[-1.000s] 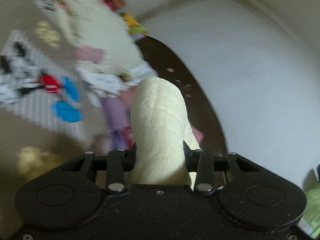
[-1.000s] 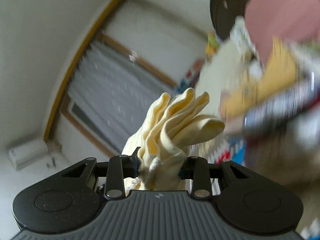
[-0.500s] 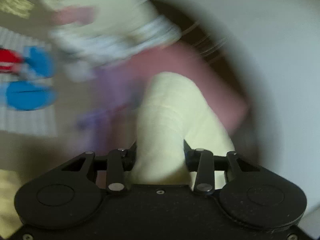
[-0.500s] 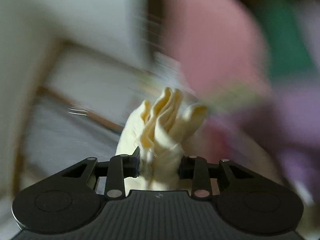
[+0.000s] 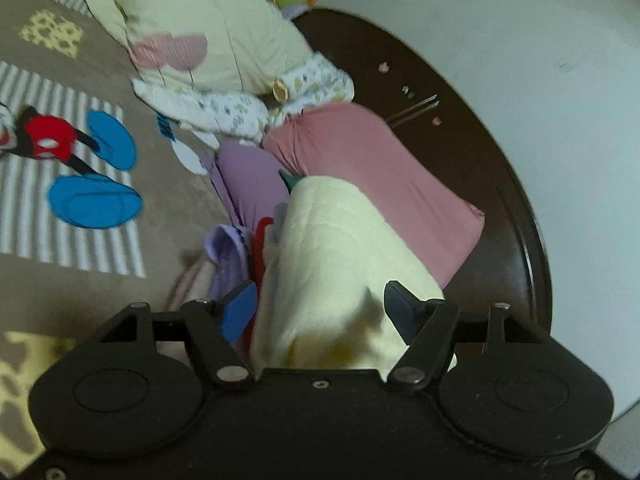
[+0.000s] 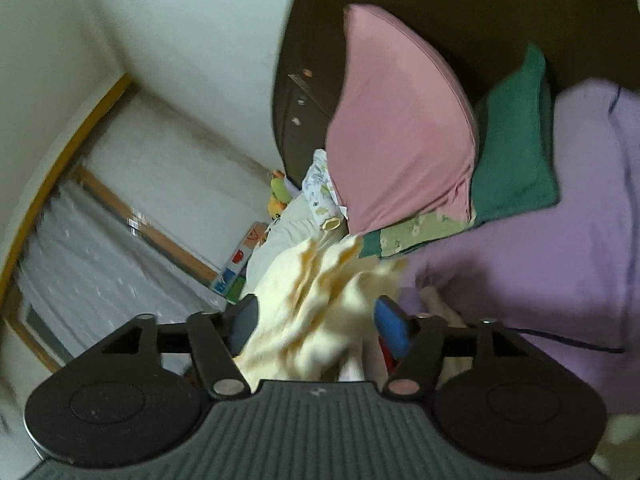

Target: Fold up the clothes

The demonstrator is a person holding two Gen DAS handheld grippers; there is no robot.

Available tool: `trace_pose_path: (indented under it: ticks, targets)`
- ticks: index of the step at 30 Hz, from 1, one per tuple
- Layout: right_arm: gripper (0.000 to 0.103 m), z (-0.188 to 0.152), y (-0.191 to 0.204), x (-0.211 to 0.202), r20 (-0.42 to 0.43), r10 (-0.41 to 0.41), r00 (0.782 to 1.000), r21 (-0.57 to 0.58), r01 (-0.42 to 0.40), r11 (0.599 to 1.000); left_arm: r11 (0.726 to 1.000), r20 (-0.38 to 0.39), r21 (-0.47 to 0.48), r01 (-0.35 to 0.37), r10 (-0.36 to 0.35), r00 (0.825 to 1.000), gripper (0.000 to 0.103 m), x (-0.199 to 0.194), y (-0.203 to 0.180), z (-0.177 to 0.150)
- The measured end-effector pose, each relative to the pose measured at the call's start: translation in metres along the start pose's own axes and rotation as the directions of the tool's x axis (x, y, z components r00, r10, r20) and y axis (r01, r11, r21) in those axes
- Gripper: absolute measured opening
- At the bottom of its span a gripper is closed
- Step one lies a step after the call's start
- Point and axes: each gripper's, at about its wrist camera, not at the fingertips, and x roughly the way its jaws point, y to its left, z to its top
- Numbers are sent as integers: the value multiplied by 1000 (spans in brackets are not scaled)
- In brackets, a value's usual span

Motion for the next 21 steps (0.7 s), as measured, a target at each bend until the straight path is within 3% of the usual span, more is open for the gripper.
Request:
trace_pose_path:
  ticks: [2, 4, 8, 10, 15, 17, 21]
  targets:
    - [88, -16, 18, -19, -19, -32, 999, -62, 30, 998, 1000, 27, 23, -21, 21, 999, 75, -29, 9, -7]
    - [96, -40, 38, -30, -61, -48, 997, -131, 40, 991, 997, 53, 50, -52, 49, 997, 78, -66, 23, -21]
    - [102, -101, 83, -45, -174, -64, 983, -229, 23, 973, 986, 67, 91, -142, 136, 988, 83, -143, 62, -52]
    - [103, -135, 110, -47, -259, -72, 963, -263, 2, 965, 971, 76, 105, -216, 209, 975, 89, -183, 84, -68]
    - [103, -236, 189, -51, -473, -100, 876, -390, -106, 915, 892, 129, 140, -430, 414, 901, 97, -281, 121, -100]
    - [103, -273, 216, -53, -529, -111, 841, -426, -151, 892, 847, 176, 141, -512, 488, 855, 99, -317, 129, -111]
    - [103, -336, 264, -69, -598, -139, 789, -481, -215, 850, 749, 258, 109, -654, 614, 746, 103, -379, 135, -134]
